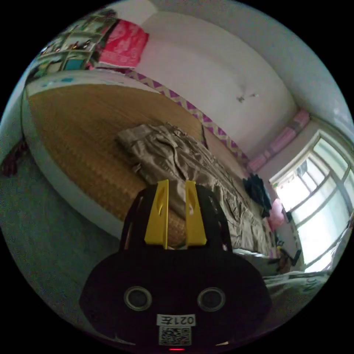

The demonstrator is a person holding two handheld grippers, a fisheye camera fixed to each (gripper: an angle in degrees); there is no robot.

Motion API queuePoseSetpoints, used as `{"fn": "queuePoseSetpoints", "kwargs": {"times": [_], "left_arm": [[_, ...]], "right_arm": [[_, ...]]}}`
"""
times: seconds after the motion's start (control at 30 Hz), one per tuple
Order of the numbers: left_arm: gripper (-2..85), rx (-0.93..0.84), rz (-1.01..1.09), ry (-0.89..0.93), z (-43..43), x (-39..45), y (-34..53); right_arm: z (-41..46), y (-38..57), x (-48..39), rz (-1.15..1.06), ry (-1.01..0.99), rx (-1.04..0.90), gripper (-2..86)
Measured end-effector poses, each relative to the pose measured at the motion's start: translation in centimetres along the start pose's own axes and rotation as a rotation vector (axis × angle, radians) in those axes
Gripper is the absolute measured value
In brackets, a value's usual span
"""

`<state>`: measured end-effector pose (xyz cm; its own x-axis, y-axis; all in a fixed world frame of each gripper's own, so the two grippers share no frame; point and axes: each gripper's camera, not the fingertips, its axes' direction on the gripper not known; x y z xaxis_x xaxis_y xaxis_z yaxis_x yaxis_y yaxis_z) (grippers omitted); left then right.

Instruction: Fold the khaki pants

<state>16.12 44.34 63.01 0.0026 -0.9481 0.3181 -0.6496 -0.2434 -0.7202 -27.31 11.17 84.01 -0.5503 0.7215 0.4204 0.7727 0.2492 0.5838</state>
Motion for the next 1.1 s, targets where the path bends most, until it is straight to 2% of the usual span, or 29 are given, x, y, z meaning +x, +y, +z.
{"fn": "queuePoseSetpoints", "kwargs": {"times": [0.1, 0.2, 0.4, 0.67, 0.87, 1.03, 1.1], "left_arm": [[7.8, -0.011, -0.138, 0.087, 0.3, -2.8, 0.4], [9.2, -0.041, -0.179, 0.096, 1.8, -3.5, -0.3], [10.3, -0.057, -0.215, 0.104, 2.2, -3.4, -1.7], [10.0, -0.095, -0.195, 0.108, 2.3, -3.7, -3.0], [9.6, -0.115, -0.157, 0.090, 3.1, -2.9, -3.4], [2.7, -0.108, -0.222, 0.094, 4.4, -3.7, -3.3], [-0.2, -0.091, -0.244, 0.171, 4.8, -4.4, -3.2]], "right_arm": [[0.1, 3.2, 2.7, 0.207, -0.132, 0.027, 6.5], [2.0, 5.7, 5.4, 0.419, -0.321, 0.024, 7.5], [4.1, 8.6, 7.8, 0.625, -0.398, 0.057, 9.1], [5.3, 8.4, 9.2, 0.706, -0.414, 0.081, 9.9], [7.1, 8.3, 8.6, 0.751, -0.474, 0.027, 9.2], [8.0, 8.5, 9.8, 0.815, -0.468, 0.105, 4.0], [7.8, 8.9, 10.4, 0.826, -0.521, 0.178, 0.6]]}}
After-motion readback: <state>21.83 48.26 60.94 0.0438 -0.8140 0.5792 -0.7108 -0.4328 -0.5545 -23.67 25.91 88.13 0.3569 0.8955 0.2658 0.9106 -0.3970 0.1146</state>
